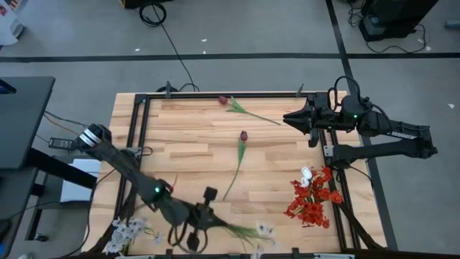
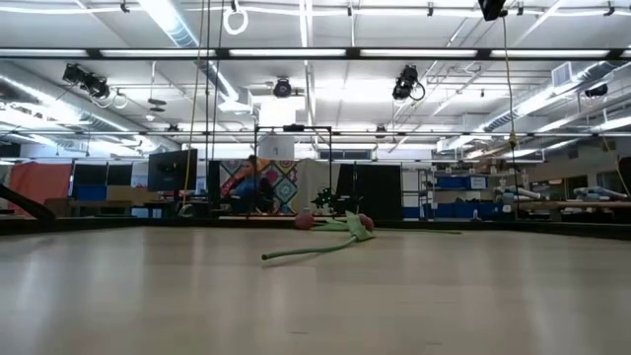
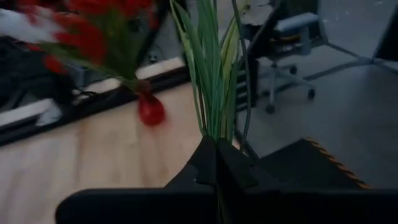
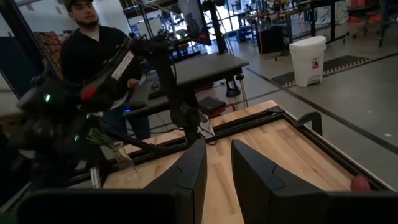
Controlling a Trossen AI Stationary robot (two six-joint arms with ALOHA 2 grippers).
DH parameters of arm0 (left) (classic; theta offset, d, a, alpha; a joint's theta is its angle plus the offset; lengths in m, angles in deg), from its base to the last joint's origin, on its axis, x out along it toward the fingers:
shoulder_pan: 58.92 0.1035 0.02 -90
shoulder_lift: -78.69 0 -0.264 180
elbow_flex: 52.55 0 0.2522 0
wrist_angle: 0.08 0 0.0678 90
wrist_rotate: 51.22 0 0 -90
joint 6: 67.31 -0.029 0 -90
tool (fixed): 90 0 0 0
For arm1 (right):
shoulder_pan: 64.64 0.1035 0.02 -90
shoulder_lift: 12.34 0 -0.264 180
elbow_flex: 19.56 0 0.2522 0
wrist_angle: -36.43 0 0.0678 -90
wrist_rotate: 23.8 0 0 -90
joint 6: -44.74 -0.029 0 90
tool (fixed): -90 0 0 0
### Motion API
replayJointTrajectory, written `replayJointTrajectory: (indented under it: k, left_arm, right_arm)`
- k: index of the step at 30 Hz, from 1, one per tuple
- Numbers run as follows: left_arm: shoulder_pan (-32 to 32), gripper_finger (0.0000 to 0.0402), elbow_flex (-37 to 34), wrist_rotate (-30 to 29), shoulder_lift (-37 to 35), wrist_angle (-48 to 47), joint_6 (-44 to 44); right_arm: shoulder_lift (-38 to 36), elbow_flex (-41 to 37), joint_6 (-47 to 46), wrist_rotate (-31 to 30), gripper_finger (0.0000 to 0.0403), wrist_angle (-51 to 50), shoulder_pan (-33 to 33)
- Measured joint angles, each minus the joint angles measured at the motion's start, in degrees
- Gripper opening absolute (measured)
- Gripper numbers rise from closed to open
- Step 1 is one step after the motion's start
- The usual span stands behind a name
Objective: Sort flowers into vase by color
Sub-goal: Put the white flowers into the transparent vase
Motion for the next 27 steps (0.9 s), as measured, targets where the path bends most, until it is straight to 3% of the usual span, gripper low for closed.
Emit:
replayJointTrajectory:
  k: [5,15,21,27]
  left_arm:
    - [6.6,0.0000,-0.2,2.7,-2.4,-8.2,0.7]
    - [23.3,0.0000,-13.7,16.8,-14.1,-2.2,3.4]
    - [25.7,0.0000,-19.5,18.6,-21.1,-0.6,1.7]
    - [27.1,0.0000,-29.9,18.9,-32.3,3.1,5.0]
  right_arm:
    - [0.0,0.0,0.0,0.0,0.0083,0.0,0.0]
    - [0.0,0.0,0.0,0.0,0.0083,0.0,0.0]
    - [0.0,0.0,0.0,0.0,0.0083,0.5,0.0]
    - [0.0,0.0,0.0,0.0,0.0083,1.3,0.0]
